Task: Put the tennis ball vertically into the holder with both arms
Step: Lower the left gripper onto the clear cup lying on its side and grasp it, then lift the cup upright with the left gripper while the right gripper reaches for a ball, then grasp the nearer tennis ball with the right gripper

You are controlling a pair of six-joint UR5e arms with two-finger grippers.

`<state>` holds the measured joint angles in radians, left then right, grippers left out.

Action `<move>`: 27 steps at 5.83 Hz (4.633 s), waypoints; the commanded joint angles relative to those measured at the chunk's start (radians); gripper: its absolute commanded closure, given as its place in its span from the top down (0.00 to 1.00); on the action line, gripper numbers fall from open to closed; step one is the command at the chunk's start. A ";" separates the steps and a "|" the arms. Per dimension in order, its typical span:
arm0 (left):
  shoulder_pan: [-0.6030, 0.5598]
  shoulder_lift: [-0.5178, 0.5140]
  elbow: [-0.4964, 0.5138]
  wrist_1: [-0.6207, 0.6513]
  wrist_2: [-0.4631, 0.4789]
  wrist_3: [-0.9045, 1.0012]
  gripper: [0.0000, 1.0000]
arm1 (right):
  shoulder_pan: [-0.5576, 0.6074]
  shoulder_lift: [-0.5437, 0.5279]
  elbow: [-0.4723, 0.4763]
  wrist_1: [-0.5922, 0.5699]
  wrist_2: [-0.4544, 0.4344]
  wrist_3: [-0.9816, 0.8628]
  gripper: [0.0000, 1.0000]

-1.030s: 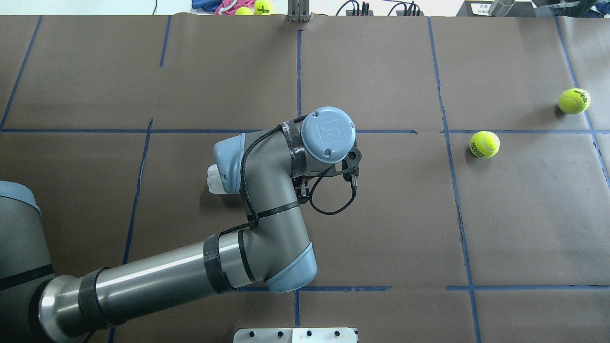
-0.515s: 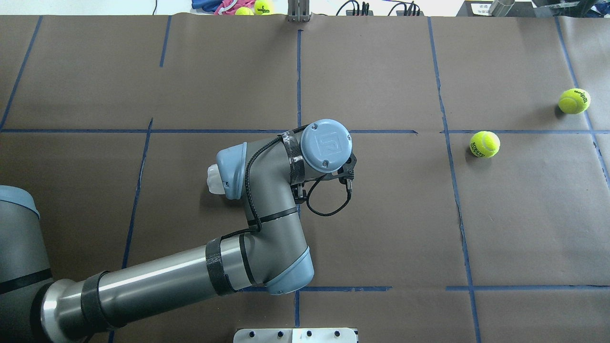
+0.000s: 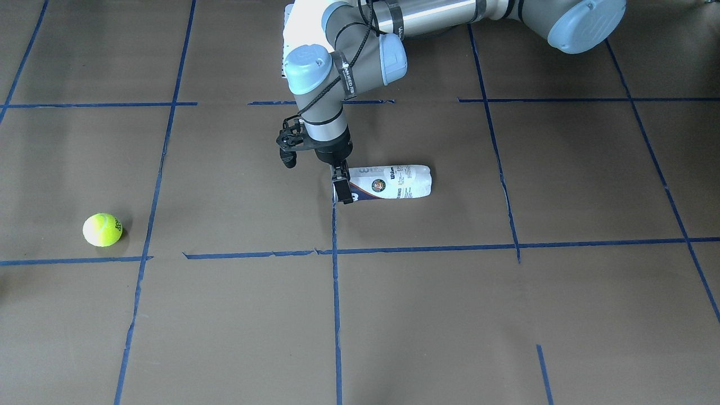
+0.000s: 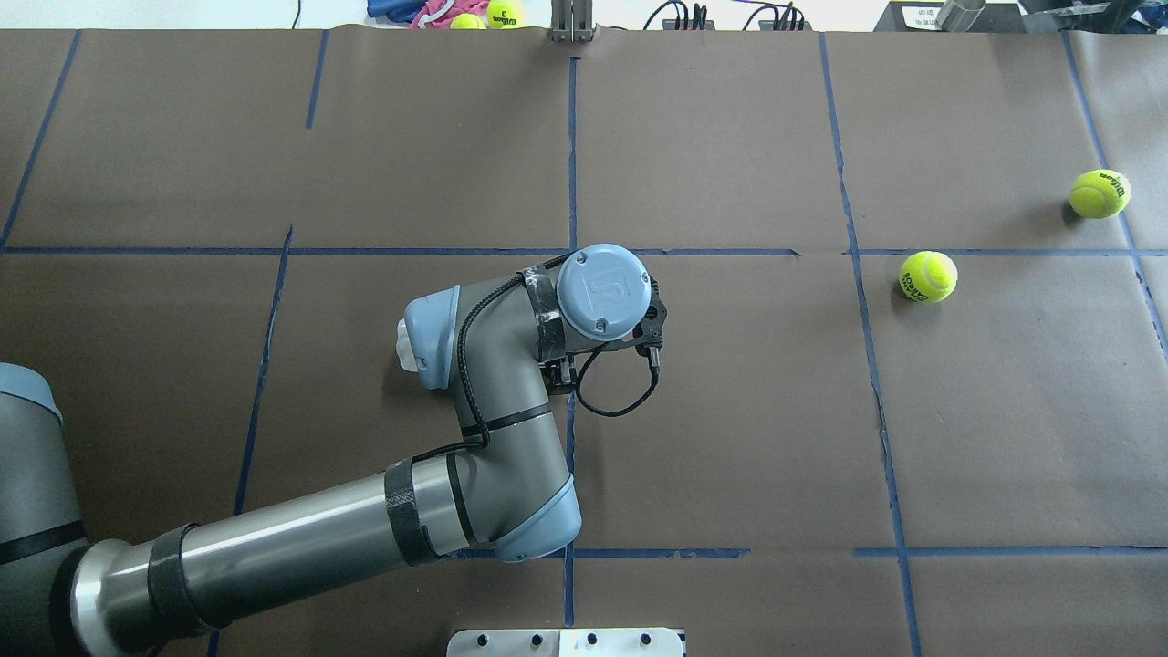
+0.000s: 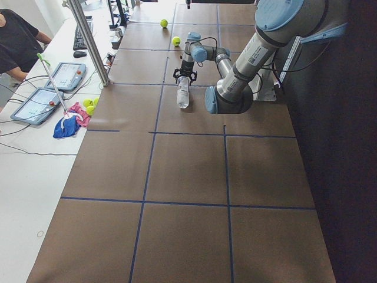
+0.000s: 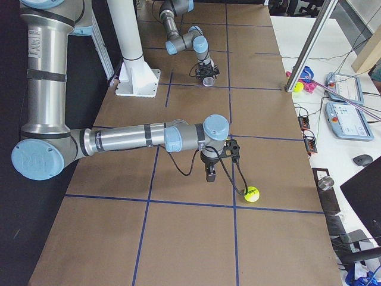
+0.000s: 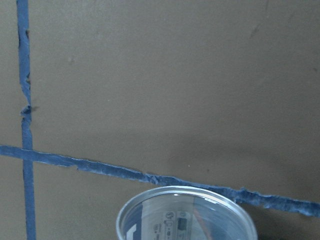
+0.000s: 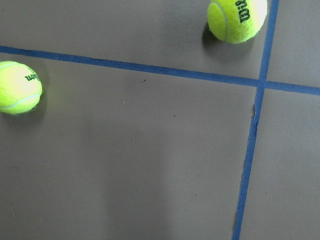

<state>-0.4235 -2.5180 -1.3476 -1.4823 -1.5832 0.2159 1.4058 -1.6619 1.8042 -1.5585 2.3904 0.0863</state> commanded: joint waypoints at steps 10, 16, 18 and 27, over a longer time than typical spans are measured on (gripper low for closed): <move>-0.097 0.077 -0.096 -0.921 0.065 -0.580 0.67 | -0.230 0.284 0.004 0.003 -0.052 0.301 0.99; 0.009 0.268 -0.018 -1.576 0.383 -0.615 0.71 | -0.410 0.327 -0.031 0.138 -0.293 0.487 0.99; 0.026 0.268 0.039 -1.644 0.404 -0.615 0.72 | -0.416 0.326 -0.077 0.141 -0.295 0.484 0.99; 0.064 0.292 0.057 -1.682 0.434 -0.613 0.75 | -0.496 0.421 -0.175 0.281 -0.330 0.550 0.03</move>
<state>-0.3780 -2.2324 -1.3016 -3.1525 -1.1676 -0.3973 0.9088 -1.2797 1.6013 -1.2737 2.0566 0.5945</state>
